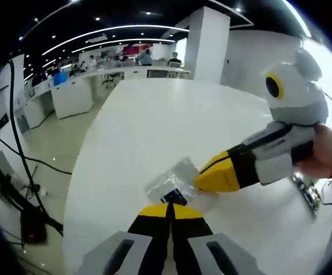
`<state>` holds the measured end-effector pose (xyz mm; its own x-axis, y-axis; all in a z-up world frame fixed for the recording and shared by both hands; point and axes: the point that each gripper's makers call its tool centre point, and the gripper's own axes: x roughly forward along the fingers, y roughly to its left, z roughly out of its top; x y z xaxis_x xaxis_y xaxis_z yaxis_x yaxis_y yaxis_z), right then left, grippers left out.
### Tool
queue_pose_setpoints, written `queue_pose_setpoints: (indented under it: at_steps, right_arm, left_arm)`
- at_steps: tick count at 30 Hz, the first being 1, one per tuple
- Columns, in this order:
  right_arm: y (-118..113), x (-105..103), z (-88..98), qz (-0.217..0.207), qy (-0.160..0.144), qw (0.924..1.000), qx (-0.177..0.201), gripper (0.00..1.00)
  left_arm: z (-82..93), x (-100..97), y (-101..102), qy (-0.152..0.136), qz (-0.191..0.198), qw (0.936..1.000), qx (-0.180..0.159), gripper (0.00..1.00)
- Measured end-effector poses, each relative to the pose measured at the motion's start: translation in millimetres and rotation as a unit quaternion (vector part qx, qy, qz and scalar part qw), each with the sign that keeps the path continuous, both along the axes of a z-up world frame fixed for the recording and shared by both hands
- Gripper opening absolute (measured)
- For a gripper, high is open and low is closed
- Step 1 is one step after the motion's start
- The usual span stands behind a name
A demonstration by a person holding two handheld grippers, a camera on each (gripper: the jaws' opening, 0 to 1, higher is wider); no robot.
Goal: Arrange the skincare products in the storage area until every visible bottle or jar stands upright without overlapping.
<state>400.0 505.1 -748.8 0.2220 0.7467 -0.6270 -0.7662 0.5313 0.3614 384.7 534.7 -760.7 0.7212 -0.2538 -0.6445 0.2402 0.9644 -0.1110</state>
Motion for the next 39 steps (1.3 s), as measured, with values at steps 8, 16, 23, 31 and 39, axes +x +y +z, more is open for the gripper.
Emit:
queue_pose_setpoints:
  at_steps: [8,16,23,31,39]
  right_arm:
    - [-12,-18,16.8,0.015,-0.014,0.9998,-0.002,0.01]
    - [-41,-54,59.6,0.047,-0.035,0.9974,0.042,0.01]
    - [-85,-78,109.7,0.033,-0.041,0.9923,0.112,0.01]
    - [-106,-104,132.8,0.038,-0.027,0.9883,0.145,0.01]
    - [-137,-105,128.1,-0.019,-0.02,0.9921,0.122,0.01]
  left_arm:
    - [9.2,-19.3,-14,0.014,0.002,0.9973,-0.072,0.05]
    - [58.8,-46.3,-45,-0.04,0.019,0.977,-0.209,0.21]
    - [92.8,-76.5,-78,-0.059,-0.001,0.9537,-0.295,0.27]
    - [114.3,-92.1,-107,-0.053,-0.043,0.9329,-0.353,0.2]
    - [137.0,-97.1,-126,-0.058,-0.044,0.9269,-0.368,0.03]
